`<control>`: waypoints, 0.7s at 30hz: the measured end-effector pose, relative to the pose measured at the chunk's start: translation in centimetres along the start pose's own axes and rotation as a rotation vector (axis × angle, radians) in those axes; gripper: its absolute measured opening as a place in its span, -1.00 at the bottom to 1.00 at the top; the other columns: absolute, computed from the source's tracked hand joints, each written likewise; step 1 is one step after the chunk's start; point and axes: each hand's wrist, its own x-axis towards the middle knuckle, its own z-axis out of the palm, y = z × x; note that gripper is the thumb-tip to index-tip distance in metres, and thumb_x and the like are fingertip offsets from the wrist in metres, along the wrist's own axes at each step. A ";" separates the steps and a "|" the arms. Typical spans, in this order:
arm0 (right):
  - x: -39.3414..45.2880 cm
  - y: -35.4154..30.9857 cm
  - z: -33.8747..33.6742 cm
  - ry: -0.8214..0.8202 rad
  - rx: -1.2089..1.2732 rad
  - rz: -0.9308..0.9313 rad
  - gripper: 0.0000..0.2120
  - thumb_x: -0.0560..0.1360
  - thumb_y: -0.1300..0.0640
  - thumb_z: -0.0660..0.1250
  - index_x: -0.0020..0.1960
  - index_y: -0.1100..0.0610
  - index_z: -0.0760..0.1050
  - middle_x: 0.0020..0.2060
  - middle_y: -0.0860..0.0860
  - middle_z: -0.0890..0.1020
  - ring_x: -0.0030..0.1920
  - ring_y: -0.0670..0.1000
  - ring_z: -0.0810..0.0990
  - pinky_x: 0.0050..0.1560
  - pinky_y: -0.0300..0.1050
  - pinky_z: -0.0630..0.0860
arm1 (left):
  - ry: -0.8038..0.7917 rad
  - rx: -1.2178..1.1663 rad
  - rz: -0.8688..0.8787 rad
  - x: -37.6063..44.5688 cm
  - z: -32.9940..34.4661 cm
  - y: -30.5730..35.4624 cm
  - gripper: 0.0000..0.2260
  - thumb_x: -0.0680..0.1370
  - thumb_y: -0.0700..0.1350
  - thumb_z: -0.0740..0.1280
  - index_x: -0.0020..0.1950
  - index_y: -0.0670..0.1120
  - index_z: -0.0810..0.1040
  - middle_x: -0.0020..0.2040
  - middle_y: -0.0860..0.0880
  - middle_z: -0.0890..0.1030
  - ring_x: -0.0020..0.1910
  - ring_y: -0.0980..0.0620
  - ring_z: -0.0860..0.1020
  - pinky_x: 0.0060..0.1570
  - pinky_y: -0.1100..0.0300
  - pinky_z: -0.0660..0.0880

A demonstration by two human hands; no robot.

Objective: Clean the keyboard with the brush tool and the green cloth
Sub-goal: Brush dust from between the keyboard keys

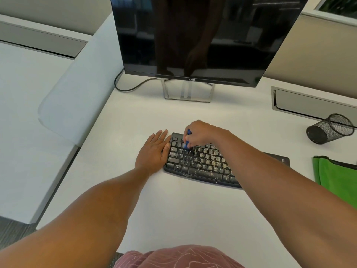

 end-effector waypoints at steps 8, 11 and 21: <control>-0.1 -0.5 -0.5 0.051 0.002 0.004 -0.90 0.53 0.26 0.32 -0.03 0.22 0.61 -0.11 0.03 0.64 -0.08 -0.01 0.65 -0.15 -0.11 0.58 | 0.001 -0.007 -0.005 0.0 0.0 0.0 -0.49 0.69 0.10 -0.14 0.61 0.04 0.25 0.62 0.02 0.21 0.62 0.06 0.07 0.57 0.19 -0.11; -0.2 -0.3 0.0 -0.170 0.037 0.071 -0.89 0.52 0.30 0.33 -0.01 0.31 0.60 -0.13 0.12 0.68 -0.05 0.05 0.70 0.04 -0.01 0.63 | -0.003 -0.005 0.000 0.0 0.0 0.0 -0.47 0.69 0.11 -0.16 0.60 0.03 0.25 0.62 0.02 0.20 0.62 0.06 0.07 0.57 0.18 -0.10; -1.0 0.4 -0.5 -0.193 -0.002 0.141 -0.85 0.51 0.30 0.32 0.04 0.33 0.58 -0.14 0.15 0.69 -0.15 0.04 0.71 -0.08 -0.06 0.65 | 0.009 -0.001 -0.004 0.0 0.0 0.0 -0.50 0.69 0.09 -0.12 0.60 0.04 0.26 0.61 0.02 0.22 0.62 0.06 0.08 0.56 0.22 -0.13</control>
